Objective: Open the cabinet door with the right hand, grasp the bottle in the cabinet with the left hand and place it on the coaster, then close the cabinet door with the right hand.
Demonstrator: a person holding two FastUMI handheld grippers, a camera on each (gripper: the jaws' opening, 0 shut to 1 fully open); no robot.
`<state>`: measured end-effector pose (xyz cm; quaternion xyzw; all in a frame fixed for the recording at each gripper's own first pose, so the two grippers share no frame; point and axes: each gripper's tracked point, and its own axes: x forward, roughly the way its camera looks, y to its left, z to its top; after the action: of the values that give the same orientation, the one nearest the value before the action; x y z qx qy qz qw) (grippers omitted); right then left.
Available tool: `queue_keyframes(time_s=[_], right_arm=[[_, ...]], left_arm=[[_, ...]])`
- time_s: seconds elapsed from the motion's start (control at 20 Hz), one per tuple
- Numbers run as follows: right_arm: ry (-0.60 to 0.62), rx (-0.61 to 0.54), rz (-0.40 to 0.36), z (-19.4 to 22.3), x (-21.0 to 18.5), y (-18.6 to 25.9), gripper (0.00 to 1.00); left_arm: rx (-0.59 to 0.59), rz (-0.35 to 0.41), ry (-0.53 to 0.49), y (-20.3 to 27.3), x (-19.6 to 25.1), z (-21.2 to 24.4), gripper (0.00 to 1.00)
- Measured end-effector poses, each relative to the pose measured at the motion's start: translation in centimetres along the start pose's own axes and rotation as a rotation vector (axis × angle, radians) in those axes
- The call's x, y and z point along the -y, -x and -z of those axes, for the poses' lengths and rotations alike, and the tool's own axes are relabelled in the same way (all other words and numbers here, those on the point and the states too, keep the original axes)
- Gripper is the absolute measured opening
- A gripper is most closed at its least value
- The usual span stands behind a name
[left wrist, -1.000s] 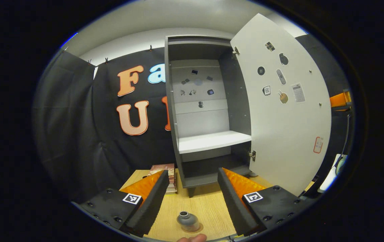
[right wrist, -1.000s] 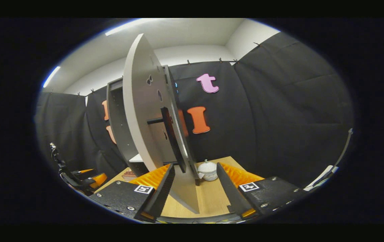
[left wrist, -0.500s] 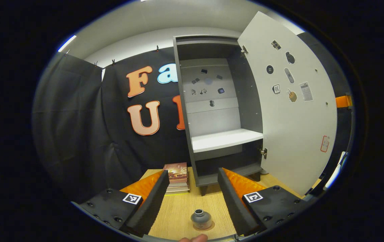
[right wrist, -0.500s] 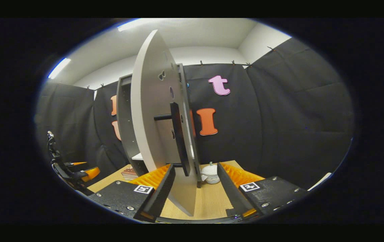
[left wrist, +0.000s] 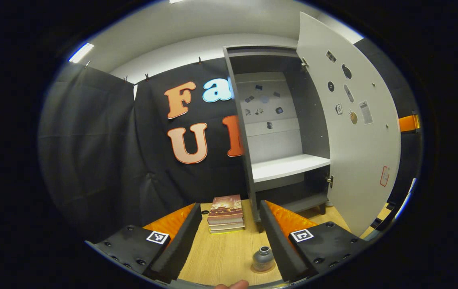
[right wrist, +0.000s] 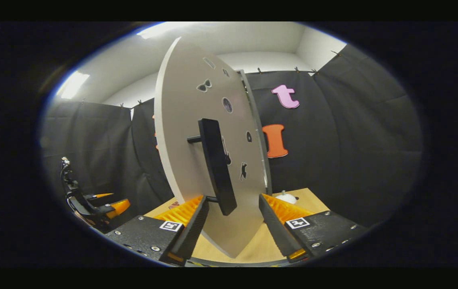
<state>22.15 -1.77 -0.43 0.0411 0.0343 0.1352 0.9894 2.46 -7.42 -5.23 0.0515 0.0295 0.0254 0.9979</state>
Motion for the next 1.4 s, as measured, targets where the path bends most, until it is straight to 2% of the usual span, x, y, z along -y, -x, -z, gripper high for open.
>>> queue_keyframes(time_s=[0.15, 0.2, 0.25, 0.3, 0.4, 0.45, 0.5, 0.65, 1.1, 1.4], right_arm=[[0.007, 0.008, -0.021, 0.2, -2.1, -1.5, 0.8], [0.007, 0.006, -0.027, 0.3, -2.7, -2.1, 0.88], [0.01, 0.001, -0.033, 0.4, -3.4, -2.7, 0.88], [0.015, -0.003, -0.036, 0.3, -4.0, -3.4, 0.81], [0.025, -0.01, -0.04, 0.5, -5.3, -4.7, 0.89], [0.036, -0.012, -0.036, 0.5, -6.1, -5.4, 0.83], [0.051, -0.006, -0.03, 0.5, -6.6, -6.3, 0.92], [0.087, -0.005, -0.043, 0.6, -9.5, -8.9, 0.94], [0.07, 0.009, -0.061, 2.0, -15.3, -19.5, 0.94], [0.105, 0.028, -0.037, 1.6, -18.2, -26.1, 0.94]], left_arm=[[-0.009, -0.017, 0.006, -0.6, -2.2, 0.6, 0.95], [-0.014, -0.021, 0.008, -1.0, -2.7, 1.0, 0.95], [-0.016, -0.019, 0.015, -1.3, -2.9, 1.2, 0.94], [-0.021, -0.015, 0.021, -1.7, -3.1, 1.5, 0.95], [-0.014, -0.006, 0.024, -2.5, -3.7, 1.4, 0.96], [-0.011, -0.005, 0.021, -2.9, -4.0, 1.4, 0.95], [-0.009, -0.005, 0.021, -3.4, -4.4, 1.5, 0.95], [-0.011, -0.009, 0.033, -4.7, -5.8, 1.8, 0.94], [0.017, 0.018, 0.064, -7.7, -8.0, 1.9, 0.95], [-0.019, 0.036, 0.081, -11.1, -9.2, 4.5, 0.96]])
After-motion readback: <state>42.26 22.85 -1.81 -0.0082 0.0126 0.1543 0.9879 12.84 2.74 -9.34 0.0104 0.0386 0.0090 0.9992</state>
